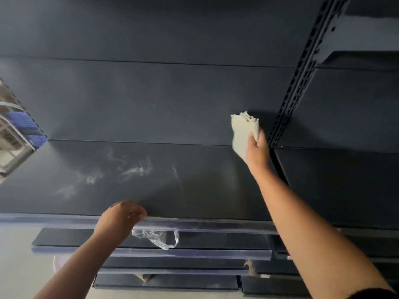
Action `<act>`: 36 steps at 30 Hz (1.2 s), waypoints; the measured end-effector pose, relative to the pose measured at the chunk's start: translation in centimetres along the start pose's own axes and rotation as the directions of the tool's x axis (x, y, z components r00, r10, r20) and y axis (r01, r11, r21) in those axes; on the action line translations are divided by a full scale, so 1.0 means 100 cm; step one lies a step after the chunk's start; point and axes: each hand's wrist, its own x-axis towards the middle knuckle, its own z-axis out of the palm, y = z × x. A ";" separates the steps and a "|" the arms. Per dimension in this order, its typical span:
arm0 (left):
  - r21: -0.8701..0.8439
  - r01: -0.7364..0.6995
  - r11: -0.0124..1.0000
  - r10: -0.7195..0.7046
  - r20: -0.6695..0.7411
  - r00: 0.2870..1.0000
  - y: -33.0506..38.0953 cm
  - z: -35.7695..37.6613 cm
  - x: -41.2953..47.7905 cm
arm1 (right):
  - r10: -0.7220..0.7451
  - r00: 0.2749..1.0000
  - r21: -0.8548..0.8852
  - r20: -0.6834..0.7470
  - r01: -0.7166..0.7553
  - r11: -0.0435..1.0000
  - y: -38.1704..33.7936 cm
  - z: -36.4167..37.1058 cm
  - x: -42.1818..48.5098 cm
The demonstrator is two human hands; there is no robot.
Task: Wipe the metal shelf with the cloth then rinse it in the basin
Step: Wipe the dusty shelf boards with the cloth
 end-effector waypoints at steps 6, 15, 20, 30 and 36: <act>-0.007 -0.023 1.000 0.023 -0.038 0.999 -0.004 0.004 0.001 | -0.099 0.987 -0.676 0.129 0.160 0.719 0.073 -0.023 0.038; -0.024 -0.032 0.999 0.031 -0.059 0.998 -0.007 0.007 -0.001 | 0.095 0.837 -0.735 0.539 0.412 0.538 0.022 0.183 -0.040; -0.023 -0.041 0.999 0.040 -0.052 0.998 -0.010 0.007 0.000 | 0.180 0.659 -0.165 0.731 -0.087 0.983 -0.033 0.243 -0.072; -0.018 -0.036 0.999 0.037 0.115 0.993 -0.007 -0.003 0.008 | 0.187 0.966 0.225 0.177 -0.225 0.948 -0.027 0.057 -0.019; -0.054 -0.170 0.984 0.173 0.061 0.983 -0.016 -0.007 0.002 | 0.147 0.989 -0.426 -0.003 -0.134 0.895 0.021 -0.038 -0.051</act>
